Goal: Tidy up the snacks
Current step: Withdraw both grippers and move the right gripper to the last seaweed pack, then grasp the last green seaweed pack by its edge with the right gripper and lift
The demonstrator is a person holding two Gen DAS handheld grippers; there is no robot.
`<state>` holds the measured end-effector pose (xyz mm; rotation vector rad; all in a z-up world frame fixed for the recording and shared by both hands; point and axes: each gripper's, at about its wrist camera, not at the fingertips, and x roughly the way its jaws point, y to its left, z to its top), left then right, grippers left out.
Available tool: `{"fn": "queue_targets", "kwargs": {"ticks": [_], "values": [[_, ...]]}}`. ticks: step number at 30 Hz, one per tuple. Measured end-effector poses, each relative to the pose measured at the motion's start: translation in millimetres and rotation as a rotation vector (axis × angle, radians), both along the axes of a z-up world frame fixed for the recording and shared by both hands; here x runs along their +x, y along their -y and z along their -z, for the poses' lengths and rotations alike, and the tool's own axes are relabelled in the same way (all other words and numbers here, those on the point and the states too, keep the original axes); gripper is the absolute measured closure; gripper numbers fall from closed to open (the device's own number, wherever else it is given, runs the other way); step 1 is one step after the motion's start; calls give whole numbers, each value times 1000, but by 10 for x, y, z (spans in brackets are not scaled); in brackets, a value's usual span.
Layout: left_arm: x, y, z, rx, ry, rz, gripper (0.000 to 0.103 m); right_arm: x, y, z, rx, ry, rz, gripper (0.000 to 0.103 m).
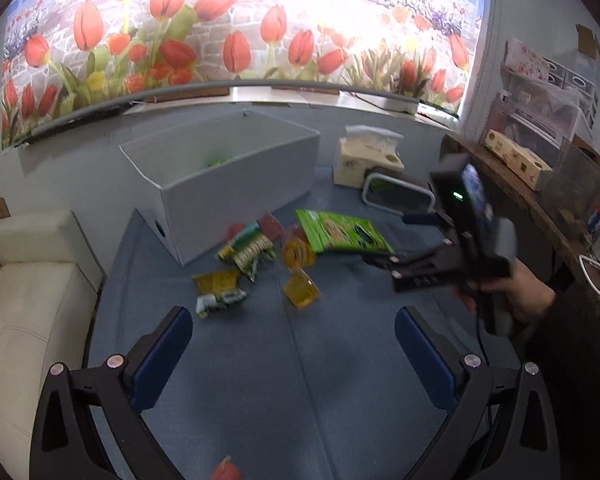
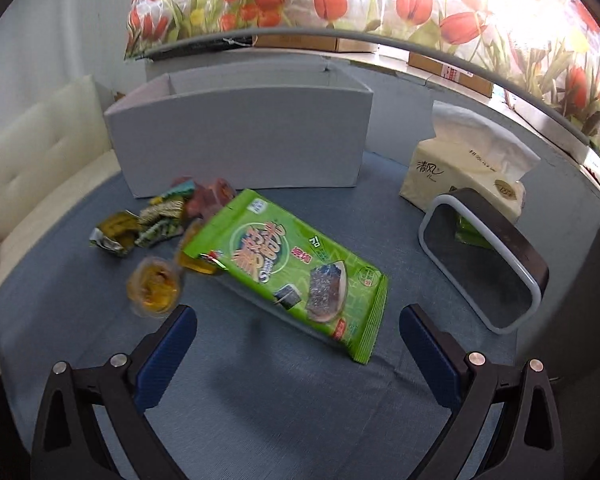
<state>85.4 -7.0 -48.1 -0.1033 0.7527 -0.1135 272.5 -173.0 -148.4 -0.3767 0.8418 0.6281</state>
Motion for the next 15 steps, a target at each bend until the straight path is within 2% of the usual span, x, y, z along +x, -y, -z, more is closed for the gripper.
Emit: {"fn": "queue_targets", "kwargs": {"ticks": [4, 10, 11, 15], "values": [[-31, 33, 49, 4, -17, 4, 0, 128, -151, 167, -67, 15, -16, 0], [44, -10, 31, -13, -10, 0, 0, 111, -367, 356, -127, 63, -33, 0], [55, -10, 30, -10, -10, 0, 0, 120, -403, 373, -131, 63, -33, 3], [89, -28, 34, -18, -9, 1, 0, 201, -432, 362, -110, 57, 9, 36]]}}
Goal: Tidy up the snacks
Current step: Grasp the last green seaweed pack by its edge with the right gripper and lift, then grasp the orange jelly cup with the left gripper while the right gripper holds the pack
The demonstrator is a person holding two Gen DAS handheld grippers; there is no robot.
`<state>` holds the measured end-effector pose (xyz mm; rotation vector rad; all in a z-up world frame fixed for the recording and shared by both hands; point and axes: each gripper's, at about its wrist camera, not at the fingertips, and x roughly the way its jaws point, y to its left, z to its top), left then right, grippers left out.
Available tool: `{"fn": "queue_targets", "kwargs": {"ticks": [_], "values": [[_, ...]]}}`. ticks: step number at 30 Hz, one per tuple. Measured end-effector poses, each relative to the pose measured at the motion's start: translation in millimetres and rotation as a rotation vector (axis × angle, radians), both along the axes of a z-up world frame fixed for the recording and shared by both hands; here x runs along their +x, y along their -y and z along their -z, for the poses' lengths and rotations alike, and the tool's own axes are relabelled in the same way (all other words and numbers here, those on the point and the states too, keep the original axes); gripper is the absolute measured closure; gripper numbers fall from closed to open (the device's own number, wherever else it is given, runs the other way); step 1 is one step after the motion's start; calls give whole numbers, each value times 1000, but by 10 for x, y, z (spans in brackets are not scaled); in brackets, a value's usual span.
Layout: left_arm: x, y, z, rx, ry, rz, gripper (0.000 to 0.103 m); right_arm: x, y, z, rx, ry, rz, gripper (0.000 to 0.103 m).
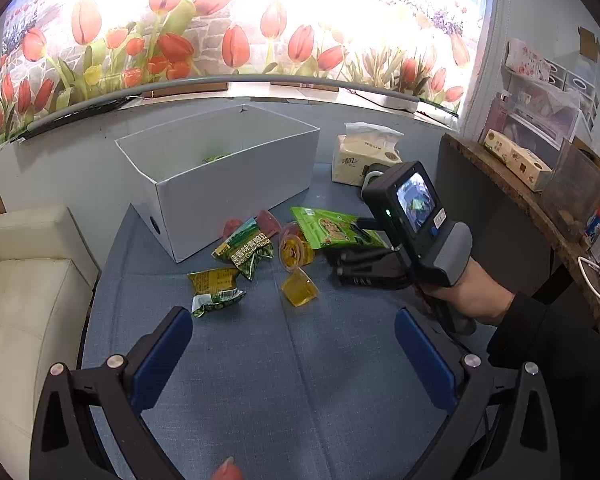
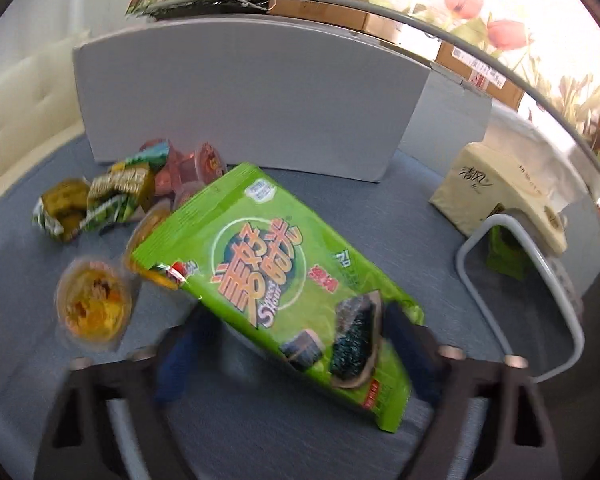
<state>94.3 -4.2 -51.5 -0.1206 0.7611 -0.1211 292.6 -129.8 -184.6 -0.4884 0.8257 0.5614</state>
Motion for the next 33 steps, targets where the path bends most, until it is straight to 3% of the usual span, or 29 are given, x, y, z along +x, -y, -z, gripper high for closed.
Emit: {"fn": "queue_targets", "kwargs": {"ticks": [4, 12, 20, 30, 33], "values": [[10, -24, 30, -8, -10, -5, 0, 47, 47, -118, 42, 18, 26, 55], [37, -25, 28, -7, -5, -5, 0, 78, 162, -445, 136, -17, 46, 79], [182, -11, 164, -7, -14, -19, 0, -174, 444, -857, 246, -101, 98, 84], [819, 336, 653, 40, -108, -61, 0, -1099, 1007, -1179, 403, -121, 157, 84], [1024, 400, 824, 59, -158, -85, 9, -1305, 1119, -1181, 410, -119, 168, 84]]}}
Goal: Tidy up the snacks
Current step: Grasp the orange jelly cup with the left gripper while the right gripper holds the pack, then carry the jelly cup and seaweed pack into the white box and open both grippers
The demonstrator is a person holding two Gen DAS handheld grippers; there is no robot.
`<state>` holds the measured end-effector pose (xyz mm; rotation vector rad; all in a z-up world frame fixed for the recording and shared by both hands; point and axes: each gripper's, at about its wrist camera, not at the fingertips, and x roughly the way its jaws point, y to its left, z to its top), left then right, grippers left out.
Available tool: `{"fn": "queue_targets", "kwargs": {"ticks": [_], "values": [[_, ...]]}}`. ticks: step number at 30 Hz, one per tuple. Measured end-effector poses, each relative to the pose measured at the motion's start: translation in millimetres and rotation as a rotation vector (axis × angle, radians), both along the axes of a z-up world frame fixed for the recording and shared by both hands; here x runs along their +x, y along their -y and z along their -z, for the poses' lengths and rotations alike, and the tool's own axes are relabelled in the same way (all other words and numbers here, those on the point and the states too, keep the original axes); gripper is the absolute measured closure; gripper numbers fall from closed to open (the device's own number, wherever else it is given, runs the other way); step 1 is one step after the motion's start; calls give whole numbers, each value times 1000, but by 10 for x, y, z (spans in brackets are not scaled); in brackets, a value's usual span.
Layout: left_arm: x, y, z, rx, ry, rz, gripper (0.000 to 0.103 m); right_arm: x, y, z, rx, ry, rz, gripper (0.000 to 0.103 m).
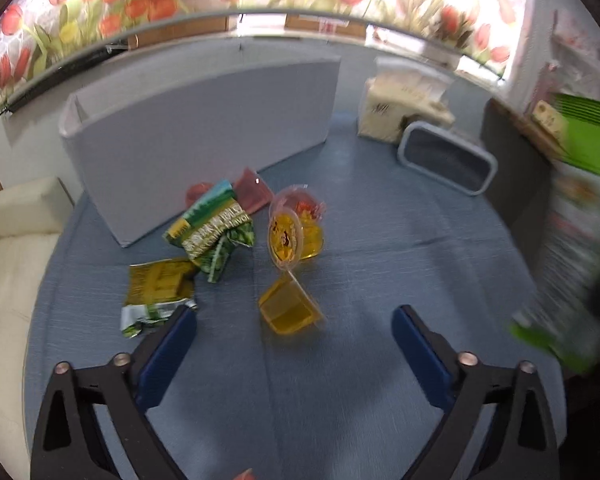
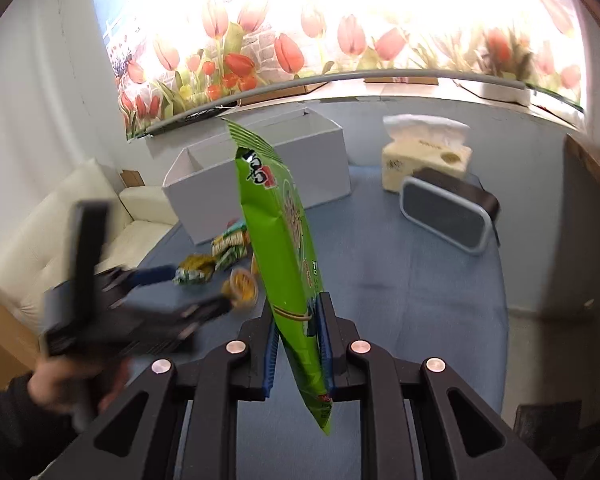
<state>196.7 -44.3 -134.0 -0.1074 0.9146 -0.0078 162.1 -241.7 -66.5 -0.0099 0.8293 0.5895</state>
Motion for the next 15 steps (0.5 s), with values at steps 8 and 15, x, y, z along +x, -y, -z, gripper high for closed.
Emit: {"fn": "queue_targets", "kwargs": {"ticks": [8, 15], "values": [[292, 41, 330, 15, -88, -34, 53, -263, 220, 28, 47, -12, 13, 84], [192, 40, 277, -2, -70, 8, 56, -284, 205, 34, 66, -4, -7, 84]]}}
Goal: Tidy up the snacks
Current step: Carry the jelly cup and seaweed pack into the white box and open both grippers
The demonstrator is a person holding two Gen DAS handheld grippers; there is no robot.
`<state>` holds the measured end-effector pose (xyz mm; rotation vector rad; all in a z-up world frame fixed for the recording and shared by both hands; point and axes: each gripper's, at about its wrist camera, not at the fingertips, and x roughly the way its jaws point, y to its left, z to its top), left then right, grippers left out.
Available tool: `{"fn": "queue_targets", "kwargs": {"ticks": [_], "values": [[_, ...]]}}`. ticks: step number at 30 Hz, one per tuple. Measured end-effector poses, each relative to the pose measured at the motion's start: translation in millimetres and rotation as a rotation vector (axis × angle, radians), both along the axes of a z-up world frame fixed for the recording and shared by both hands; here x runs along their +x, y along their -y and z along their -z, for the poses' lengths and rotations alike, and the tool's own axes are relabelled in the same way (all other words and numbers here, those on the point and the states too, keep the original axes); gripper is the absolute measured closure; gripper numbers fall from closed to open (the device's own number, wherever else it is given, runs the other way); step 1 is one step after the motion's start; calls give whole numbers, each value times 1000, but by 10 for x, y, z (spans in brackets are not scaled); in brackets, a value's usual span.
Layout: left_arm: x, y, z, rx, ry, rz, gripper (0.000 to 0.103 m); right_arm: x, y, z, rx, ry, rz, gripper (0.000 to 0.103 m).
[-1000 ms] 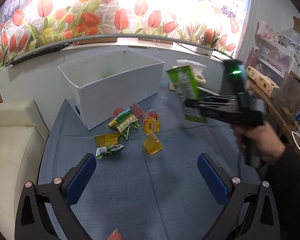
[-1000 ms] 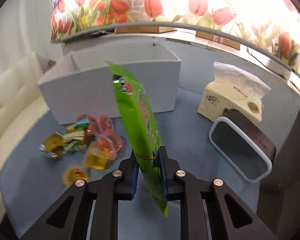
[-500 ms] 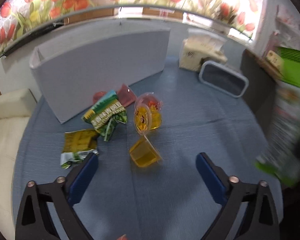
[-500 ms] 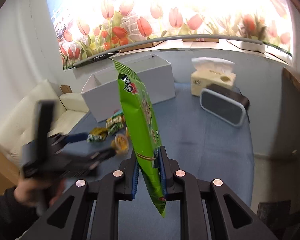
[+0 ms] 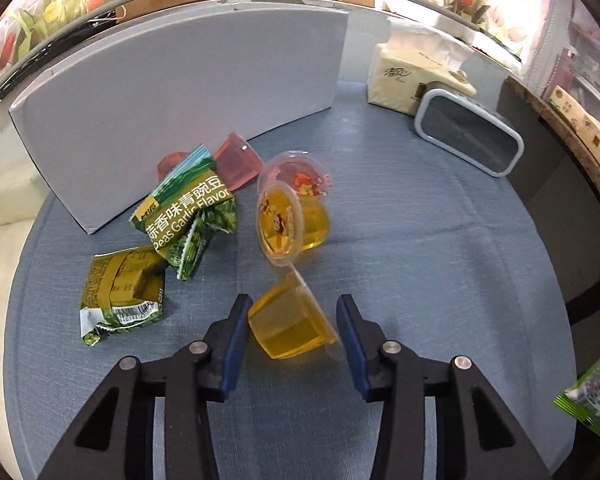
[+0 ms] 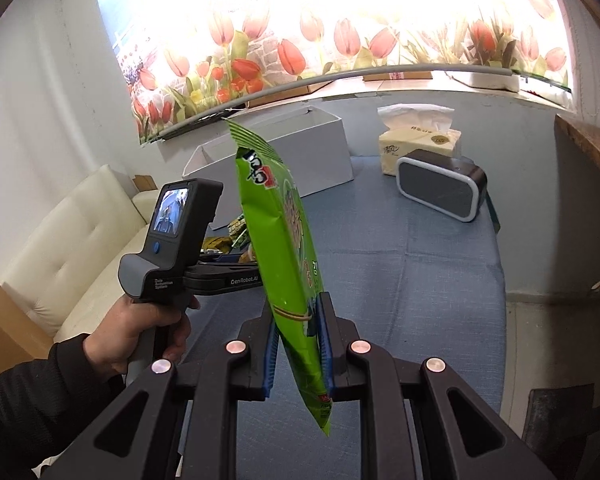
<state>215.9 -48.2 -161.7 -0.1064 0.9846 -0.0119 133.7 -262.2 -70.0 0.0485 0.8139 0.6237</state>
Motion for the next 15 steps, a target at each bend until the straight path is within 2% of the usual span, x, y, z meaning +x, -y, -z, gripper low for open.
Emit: {"fn": "queue_targets", "kwargs": {"ticks": [8, 15], "values": [[-345, -51, -433, -6, 77, 50, 56, 70, -156, 27, 6, 0, -25, 84], [-530, -257, -886, -50, 145, 78, 56, 234, -358, -4, 19, -4, -40, 84]]}}
